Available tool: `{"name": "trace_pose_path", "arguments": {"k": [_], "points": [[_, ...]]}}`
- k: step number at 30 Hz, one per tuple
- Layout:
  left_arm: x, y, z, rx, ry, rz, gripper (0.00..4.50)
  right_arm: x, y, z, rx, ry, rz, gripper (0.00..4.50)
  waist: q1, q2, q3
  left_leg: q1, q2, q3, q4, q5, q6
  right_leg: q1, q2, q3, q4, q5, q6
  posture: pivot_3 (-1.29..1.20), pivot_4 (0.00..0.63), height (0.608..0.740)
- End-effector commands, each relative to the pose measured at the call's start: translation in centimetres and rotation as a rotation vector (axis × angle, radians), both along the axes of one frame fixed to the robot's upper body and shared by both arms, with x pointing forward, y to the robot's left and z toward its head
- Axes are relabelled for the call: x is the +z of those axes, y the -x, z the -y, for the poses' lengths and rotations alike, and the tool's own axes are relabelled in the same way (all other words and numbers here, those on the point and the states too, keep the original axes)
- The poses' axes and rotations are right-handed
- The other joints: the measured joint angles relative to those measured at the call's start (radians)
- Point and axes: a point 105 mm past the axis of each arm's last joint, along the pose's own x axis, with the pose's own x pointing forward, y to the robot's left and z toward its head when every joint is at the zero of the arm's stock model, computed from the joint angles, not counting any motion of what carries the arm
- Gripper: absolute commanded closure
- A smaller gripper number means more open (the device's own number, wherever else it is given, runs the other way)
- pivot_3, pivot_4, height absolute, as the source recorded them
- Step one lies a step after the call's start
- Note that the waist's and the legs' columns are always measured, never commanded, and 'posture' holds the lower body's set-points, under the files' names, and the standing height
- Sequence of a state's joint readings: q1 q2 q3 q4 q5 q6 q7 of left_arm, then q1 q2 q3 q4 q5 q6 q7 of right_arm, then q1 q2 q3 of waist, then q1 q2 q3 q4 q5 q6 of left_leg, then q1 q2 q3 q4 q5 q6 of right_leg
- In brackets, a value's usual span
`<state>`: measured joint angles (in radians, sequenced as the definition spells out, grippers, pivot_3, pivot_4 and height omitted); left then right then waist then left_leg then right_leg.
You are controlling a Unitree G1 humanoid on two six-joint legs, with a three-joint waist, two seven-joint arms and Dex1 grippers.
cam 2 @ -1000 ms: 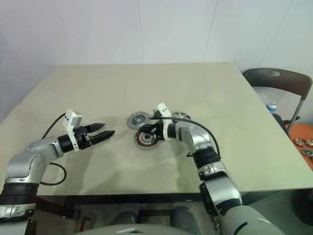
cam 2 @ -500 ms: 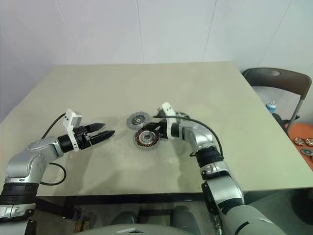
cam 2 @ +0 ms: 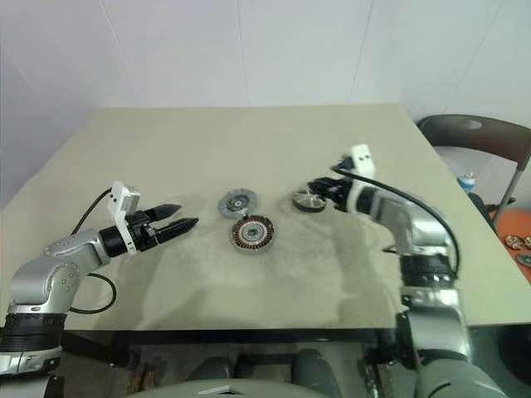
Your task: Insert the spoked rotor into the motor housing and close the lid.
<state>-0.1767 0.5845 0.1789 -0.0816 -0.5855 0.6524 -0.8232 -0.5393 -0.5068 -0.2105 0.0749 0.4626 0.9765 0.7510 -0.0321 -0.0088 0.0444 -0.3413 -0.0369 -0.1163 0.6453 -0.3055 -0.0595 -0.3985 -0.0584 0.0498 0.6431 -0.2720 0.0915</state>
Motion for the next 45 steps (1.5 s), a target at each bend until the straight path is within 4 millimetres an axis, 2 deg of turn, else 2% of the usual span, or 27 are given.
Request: {"name": "trace_pose_path", "arguments": {"k": [1,2,5,8,10,14,18,23,29,31,34,39,45], "points": [[0.8,-0.3,0.5,-0.01,0.012,0.034,0.24,1.5,1.7,-1.3,0.036,-0.07,-0.044,1.88,-0.007,0.0,0.0,0.0,0.0,0.0,0.0,0.0,0.0,0.0,0.0,0.0,0.0,0.0,0.0,0.0,0.0,0.74],[0.9,-0.3,0.6,-0.012,0.014,0.034,0.24,0.9,2.2,-1.6,0.039,-0.094,-0.095,1.57,-0.009,0.0,0.0,0.001,0.001,0.0,0.0,0.0,0.0,0.001,0.001,0.0,0.001,0.0,0.0,0.0,0.0,0.74],[1.0,-0.4,0.8,-0.017,0.02,0.034,0.24,0.3,3.0,-1.9,0.026,-0.13,-0.169,1.57,-0.008,0.0,0.0,0.002,0.001,0.0,0.001,0.0,0.0,0.003,0.002,0.0,0.0,0.0,0.0,0.0,0.0,0.74],[0.9,-0.5,0.9,-0.017,0.018,0.032,0.24,-1.8,3.3,-2.2,-0.05,-0.155,-0.293,1.57,-0.006,0.0,0.0,0.002,0.001,0.001,0.002,0.0,0.0,0.003,0.002,0.0,0.0,0.0,0.0,0.0,0.0,0.74],[0.9,-0.5,0.8,-0.016,0.017,0.03,0.24,-2.4,2.9,-2.2,-0.124,-0.22,-0.348,1.57,-0.005,0.0,0.0,0.002,0.001,0.001,0.002,0.0,0.0,0.003,0.002,0.0,0.0,0.0,0.0,0.0,0.0,0.74],[0.9,-0.3,0.7,-0.01,0.014,0.026,0.24,-4.3,1.9,-1.2,-0.318,-0.229,-0.41,1.57,-0.005,0.0,0.0,0.001,0.001,0.0,0.001,0.0,0.0,0.001,0.001,0.0,0.0,0.0,0.0,0.0,0.0,0.74],[0.7,-0.2,0.4,-0.001,0.007,0.02,0.24,-4.1,2.2,-2.0,-0.312,-0.251,-0.413,1.57,-0.004,0.0,0.0,0.001,0.001,0.001,0.0,0.0,0.0,0.001,0.001,0.0,0.0,0.0,0.0,0.0,0.0,0.74],[0.5,-0.2,0.4,0.001,0.009,0.017,0.24,-4.7,1.5,-1.7,-0.383,-0.229,-0.405,1.57,-0.007,0.0,0.0,0.001,0.001,0.001,0.0,0.0,0.0,0.001,0.001,0.0,0.0,0.0,0.0,0.0,0.0,0.74],[0.5,-0.5,0.4,0.006,0.009,0.02,0.24,-3.8,0.9,-2.7,-0.372,-0.284,-0.369,1.57,-0.01,0.0,0.0,0.001,0.001,0.001,0.0,0.0,0.0,0.001,0.002,0.0,0.0,0.0,0.0,0.0,0.0,0.74],[0.4,-0.6,0.3,0.009,0.006,0.021,0.24,-4.1,0.7,-2.5,-0.401,-0.313,-0.389,1.57,-0.01,0.0,0.0,0.001,0.001,0.001,0.0,0.0,0.0,0.001,0.002,0.0,0.0,0.0,0.0,0.0,0.0,0.74],[0.4,-0.7,0.2,0.011,0.004,0.021,0.24,-3.9,1.1,-3.3,-0.364,-0.381,-0.418,1.57,-0.01,0.0,0.0,0.001,0.001,0.001,0.0,0.0,0.0,0.001,0.002,0.0,0.0,0.0,0.0,0.0,0.0,0.74],[0.3,-0.9,0.1,0.009,0.001,0.022,0.24,-4.5,1.7,-3.1,-0.385,-0.498,-0.509,1.57,-0.008,0.001,0.0,0.001,0.001,0.001,0.0,0.0,0.0,0.001,0.001,0.0,0.0,0.0,0.0,0.0,0.0,0.74],[0.3,-1.0,0.3,0.001,-0.006,0.024,0.24,-5.6,1.8,-3.2,-0.449,-0.51,-0.566,1.57,-0.013,0.001,0.001,0.001,0.001,0.001,-0.001,0.0,0.0,0.001,0.002,0.0,0.0,0.0,0.0,0.0,0.0,0.74]]}}
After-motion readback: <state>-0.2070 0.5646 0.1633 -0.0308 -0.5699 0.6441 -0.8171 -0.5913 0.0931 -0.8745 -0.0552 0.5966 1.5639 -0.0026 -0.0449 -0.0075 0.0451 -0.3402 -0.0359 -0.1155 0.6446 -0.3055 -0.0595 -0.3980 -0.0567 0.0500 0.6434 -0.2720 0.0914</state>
